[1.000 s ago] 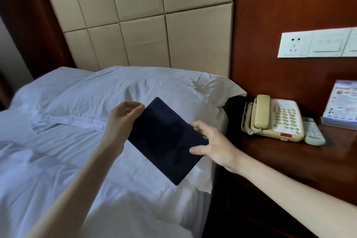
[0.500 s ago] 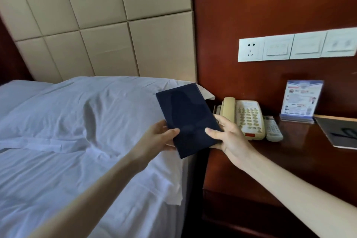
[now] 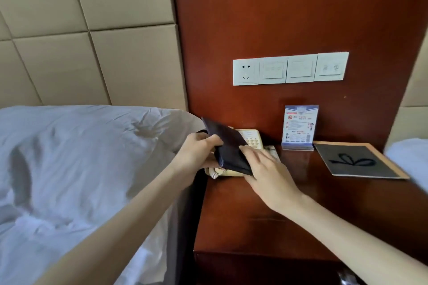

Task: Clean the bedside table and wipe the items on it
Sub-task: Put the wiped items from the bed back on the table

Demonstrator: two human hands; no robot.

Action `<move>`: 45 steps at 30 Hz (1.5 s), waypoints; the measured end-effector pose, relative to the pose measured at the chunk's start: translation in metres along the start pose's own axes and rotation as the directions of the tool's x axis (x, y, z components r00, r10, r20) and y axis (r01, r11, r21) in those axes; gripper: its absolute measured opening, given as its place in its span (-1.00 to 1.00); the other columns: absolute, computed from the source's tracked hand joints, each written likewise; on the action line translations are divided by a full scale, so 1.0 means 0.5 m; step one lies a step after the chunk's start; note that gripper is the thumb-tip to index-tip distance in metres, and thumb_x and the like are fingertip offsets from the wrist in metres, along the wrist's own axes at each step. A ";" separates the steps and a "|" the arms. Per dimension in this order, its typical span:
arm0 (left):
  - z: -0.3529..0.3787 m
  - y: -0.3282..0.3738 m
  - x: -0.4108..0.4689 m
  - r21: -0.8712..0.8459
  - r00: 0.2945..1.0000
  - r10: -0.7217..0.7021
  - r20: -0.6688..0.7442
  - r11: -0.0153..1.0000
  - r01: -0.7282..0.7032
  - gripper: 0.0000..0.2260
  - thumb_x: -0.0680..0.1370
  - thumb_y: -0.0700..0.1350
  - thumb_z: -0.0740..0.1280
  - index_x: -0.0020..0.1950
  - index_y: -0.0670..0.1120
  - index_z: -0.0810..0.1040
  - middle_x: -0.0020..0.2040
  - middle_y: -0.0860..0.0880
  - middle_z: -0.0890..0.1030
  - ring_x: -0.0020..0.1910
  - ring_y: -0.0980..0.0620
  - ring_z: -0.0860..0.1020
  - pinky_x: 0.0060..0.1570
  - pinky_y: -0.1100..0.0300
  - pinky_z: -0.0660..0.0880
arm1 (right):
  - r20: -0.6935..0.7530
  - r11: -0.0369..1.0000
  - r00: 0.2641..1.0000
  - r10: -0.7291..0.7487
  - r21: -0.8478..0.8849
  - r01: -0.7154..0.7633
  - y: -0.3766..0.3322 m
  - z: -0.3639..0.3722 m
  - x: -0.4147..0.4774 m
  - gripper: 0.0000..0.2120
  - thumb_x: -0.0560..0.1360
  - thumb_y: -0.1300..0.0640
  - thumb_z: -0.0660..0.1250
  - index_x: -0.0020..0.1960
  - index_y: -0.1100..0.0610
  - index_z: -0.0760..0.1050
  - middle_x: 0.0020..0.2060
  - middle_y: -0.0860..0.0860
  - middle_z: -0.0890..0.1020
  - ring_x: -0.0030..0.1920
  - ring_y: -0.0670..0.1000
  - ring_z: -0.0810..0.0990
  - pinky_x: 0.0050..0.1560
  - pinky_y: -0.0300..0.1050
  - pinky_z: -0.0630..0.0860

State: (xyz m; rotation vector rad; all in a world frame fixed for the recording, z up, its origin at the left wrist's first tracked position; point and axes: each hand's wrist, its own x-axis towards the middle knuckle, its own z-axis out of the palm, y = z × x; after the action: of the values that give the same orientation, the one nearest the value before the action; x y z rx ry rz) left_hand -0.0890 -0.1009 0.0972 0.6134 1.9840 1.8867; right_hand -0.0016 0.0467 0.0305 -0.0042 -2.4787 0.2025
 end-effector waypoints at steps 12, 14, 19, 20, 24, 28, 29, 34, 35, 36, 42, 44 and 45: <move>0.143 -0.067 0.077 0.037 0.999 -0.031 -0.012 0.999 0.031 -0.85 0.57 -0.03 0.23 0.08 -0.06 0.48 0.02 -0.01 0.57 0.00 0.06 0.53 -0.02 0.16 0.48 | 0.031 0.468 0.736 0.676 0.754 -0.461 0.115 -0.032 -0.030 -0.97 0.48 0.19 0.40 -0.09 0.09 0.58 -0.15 -0.01 0.68 -0.14 -0.11 0.63 -0.25 -0.35 0.46; 0.165 -0.081 0.090 0.003 0.996 -0.093 0.005 0.996 0.093 -0.91 0.56 -0.02 0.28 0.00 -0.01 0.45 -0.03 0.04 0.52 0.05 0.03 0.49 0.09 0.08 0.49 | 0.160 0.162 0.671 0.724 0.906 -0.390 0.123 -0.040 -0.028 -0.88 0.47 0.23 0.40 0.00 0.10 0.57 -0.03 0.06 0.68 -0.01 0.03 0.65 -0.12 -0.19 0.54; 0.228 -0.083 0.108 -0.222 0.975 -0.154 0.159 0.957 0.187 -0.89 0.58 -0.11 0.29 0.06 -0.11 0.48 -0.11 -0.06 0.56 -0.17 0.00 0.56 -0.25 0.20 0.53 | 0.284 -0.224 0.702 0.653 0.958 -0.179 0.144 -0.063 -0.036 -0.78 0.47 0.39 0.32 0.07 0.19 0.58 -0.02 0.10 0.71 0.00 0.07 0.69 -0.16 -0.16 0.61; 0.239 -0.082 0.110 -0.272 0.982 -0.108 0.158 0.951 0.148 -0.91 0.59 -0.16 0.27 0.08 -0.11 0.48 -0.08 -0.07 0.58 -0.16 0.01 0.57 -0.27 0.23 0.55 | 0.291 -0.243 0.698 0.655 0.955 -0.170 0.149 -0.064 -0.041 -0.78 0.47 0.38 0.33 0.07 0.18 0.58 -0.02 0.08 0.71 -0.01 0.06 0.69 -0.16 -0.16 0.61; 0.270 -0.082 0.121 -0.305 0.985 -0.024 0.169 0.949 0.075 -0.81 0.62 -0.21 0.22 0.22 -0.13 0.48 0.12 -0.11 0.62 0.07 -0.06 0.61 -0.04 0.18 0.57 | 0.309 -0.269 0.678 0.667 0.948 -0.168 0.186 -0.069 -0.060 -0.65 0.43 0.28 0.40 0.19 0.12 0.51 0.06 0.06 0.69 0.06 0.04 0.67 -0.03 -0.14 0.57; 0.285 -0.080 0.134 -0.297 0.990 -0.039 0.133 0.952 0.078 -0.77 0.62 -0.22 0.21 0.27 -0.19 0.45 0.15 -0.14 0.60 0.09 -0.08 0.59 -0.03 0.16 0.58 | 0.289 -0.269 0.720 0.631 0.952 -0.146 0.222 -0.085 -0.073 -0.51 0.35 0.21 0.41 0.28 0.14 0.47 0.14 0.10 0.65 0.15 0.07 0.63 0.05 -0.10 0.56; 0.286 -0.078 0.138 -0.293 0.991 -0.033 0.128 0.954 0.069 -0.77 0.62 -0.23 0.21 0.27 -0.20 0.45 0.16 -0.14 0.59 0.08 -0.07 0.59 -0.08 0.18 0.59 | 0.278 -0.268 0.715 0.641 0.955 -0.131 0.232 -0.089 -0.074 -0.52 0.35 0.21 0.41 0.27 0.15 0.48 0.14 0.11 0.65 0.14 0.07 0.64 0.02 -0.12 0.59; 0.286 -0.072 0.161 -0.167 0.991 0.009 0.133 0.986 0.014 -0.79 0.62 -0.20 0.21 0.24 -0.17 0.49 0.06 -0.08 0.62 -0.05 0.01 0.61 -0.11 0.17 0.60 | 0.322 -0.291 0.626 0.710 0.944 -0.156 0.286 -0.103 -0.082 -0.69 0.51 0.29 0.31 0.24 0.15 0.48 0.13 0.17 0.63 0.11 0.11 0.64 -0.09 -0.02 0.62; 0.288 -0.072 0.166 -0.125 0.991 0.011 0.134 0.992 0.006 -0.79 0.62 -0.19 0.22 0.24 -0.17 0.50 0.05 -0.08 0.62 -0.06 0.01 0.61 -0.10 0.16 0.59 | 0.340 -0.292 0.625 0.703 0.939 -0.181 0.293 -0.102 -0.085 -0.67 0.52 0.30 0.30 0.26 0.14 0.47 0.13 0.17 0.63 0.12 0.13 0.63 -0.10 0.01 0.62; 0.291 -0.073 0.170 -0.089 0.991 0.012 0.136 0.996 0.000 -0.78 0.62 -0.18 0.23 0.24 -0.17 0.50 0.05 -0.08 0.62 -0.06 0.00 0.60 -0.12 0.17 0.60 | 0.359 -0.295 0.633 0.686 0.932 -0.209 0.298 -0.100 -0.088 -0.67 0.52 0.31 0.29 0.27 0.14 0.48 0.13 0.17 0.63 0.13 0.14 0.63 -0.11 0.02 0.62; 0.329 -0.075 0.190 -0.069 0.988 -0.006 0.155 0.997 0.017 -0.73 0.57 -0.06 0.33 0.21 -0.14 0.46 -0.03 0.00 0.63 -0.18 0.11 0.64 -0.34 0.30 0.56 | 0.409 -0.341 0.598 0.690 0.912 -0.230 0.326 -0.088 -0.102 -0.68 0.56 0.36 0.20 0.27 0.20 0.49 0.16 0.22 0.60 0.15 0.20 0.60 -0.11 0.01 0.62; 0.355 -0.086 0.187 -0.054 0.979 -0.003 0.204 0.998 0.014 -0.71 0.55 -0.06 0.35 0.21 -0.08 0.37 -0.03 0.03 0.60 -0.19 0.13 0.64 -0.36 0.31 0.56 | 0.385 -0.333 0.555 0.737 0.922 -0.197 0.341 -0.087 -0.107 -0.67 0.56 0.35 0.20 0.29 0.19 0.47 0.18 0.22 0.58 0.17 0.20 0.58 0.01 0.06 0.59; 0.369 -0.097 0.185 -0.036 0.969 0.010 0.246 0.999 -0.001 -0.68 0.54 -0.09 0.37 0.22 -0.07 0.34 -0.02 0.04 0.59 -0.15 0.13 0.64 -0.35 0.31 0.57 | 0.367 -0.322 0.528 0.766 0.930 -0.179 0.349 -0.087 -0.111 -0.67 0.56 0.35 0.21 0.29 0.19 0.47 0.19 0.22 0.57 0.18 0.21 0.57 0.04 0.08 0.57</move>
State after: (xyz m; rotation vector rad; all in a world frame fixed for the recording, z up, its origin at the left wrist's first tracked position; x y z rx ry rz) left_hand -0.0759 0.1036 0.0420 0.8017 1.7895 1.7492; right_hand 0.0604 0.2226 0.0052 -0.5417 -1.0102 2.1543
